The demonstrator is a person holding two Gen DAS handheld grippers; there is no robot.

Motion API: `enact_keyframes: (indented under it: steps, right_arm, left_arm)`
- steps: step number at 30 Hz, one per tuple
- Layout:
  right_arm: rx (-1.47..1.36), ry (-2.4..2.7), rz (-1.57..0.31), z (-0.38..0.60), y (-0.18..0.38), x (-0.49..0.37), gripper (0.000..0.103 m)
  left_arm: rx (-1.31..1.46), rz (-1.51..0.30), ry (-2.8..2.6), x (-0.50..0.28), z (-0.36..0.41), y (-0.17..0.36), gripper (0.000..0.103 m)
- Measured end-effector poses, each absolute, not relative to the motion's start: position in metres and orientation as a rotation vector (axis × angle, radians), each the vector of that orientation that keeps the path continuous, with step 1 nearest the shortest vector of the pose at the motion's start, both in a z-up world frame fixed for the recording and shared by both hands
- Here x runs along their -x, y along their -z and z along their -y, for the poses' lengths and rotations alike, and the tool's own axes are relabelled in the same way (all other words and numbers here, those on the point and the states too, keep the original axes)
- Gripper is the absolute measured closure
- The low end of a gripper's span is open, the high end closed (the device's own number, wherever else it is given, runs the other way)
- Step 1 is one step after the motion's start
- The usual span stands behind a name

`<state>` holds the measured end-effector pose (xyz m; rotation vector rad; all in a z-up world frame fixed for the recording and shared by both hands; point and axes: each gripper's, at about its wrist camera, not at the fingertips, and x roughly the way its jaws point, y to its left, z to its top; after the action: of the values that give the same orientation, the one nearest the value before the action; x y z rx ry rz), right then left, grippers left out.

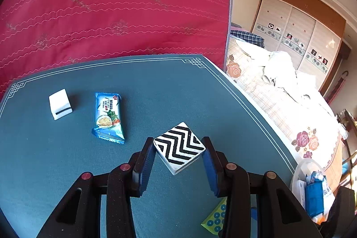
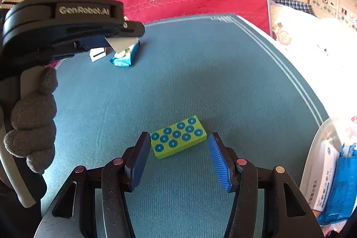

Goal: Organize objects
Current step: 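Carry the chevron block and green block in both tools over the clear bin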

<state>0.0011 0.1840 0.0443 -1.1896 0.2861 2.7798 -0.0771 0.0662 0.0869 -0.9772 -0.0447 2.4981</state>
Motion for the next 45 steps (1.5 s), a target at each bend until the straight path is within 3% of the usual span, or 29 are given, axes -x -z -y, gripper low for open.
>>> enact_keyframes:
  steps: [6,16,20,45]
  right_arm:
    - [1.226,-2.796,-0.240,-0.179,-0.037,0.007,0.028]
    - [1.222,-2.770,-0.062,-0.170,-0.025,0.025,0.028]
    - [1.208,-2.774,-0.021,-0.164,-0.025,0.025,0.037]
    - [0.963,-2.680,-0.172,-0.224,-0.094,-0.087,0.037]
  left_arm:
    - [0.980,0.047,-2.496,0.077,-0.066,-0.086,0.058]
    - [0.988,0.055,-2.496,0.079,-0.065,-0.085,0.058]
    - [0.989,0.052,-2.495,0.078,-0.066,-0.085,0.058]
    - [0.956,-0.035,-2.416,0.051,-0.106,-0.086,0.058]
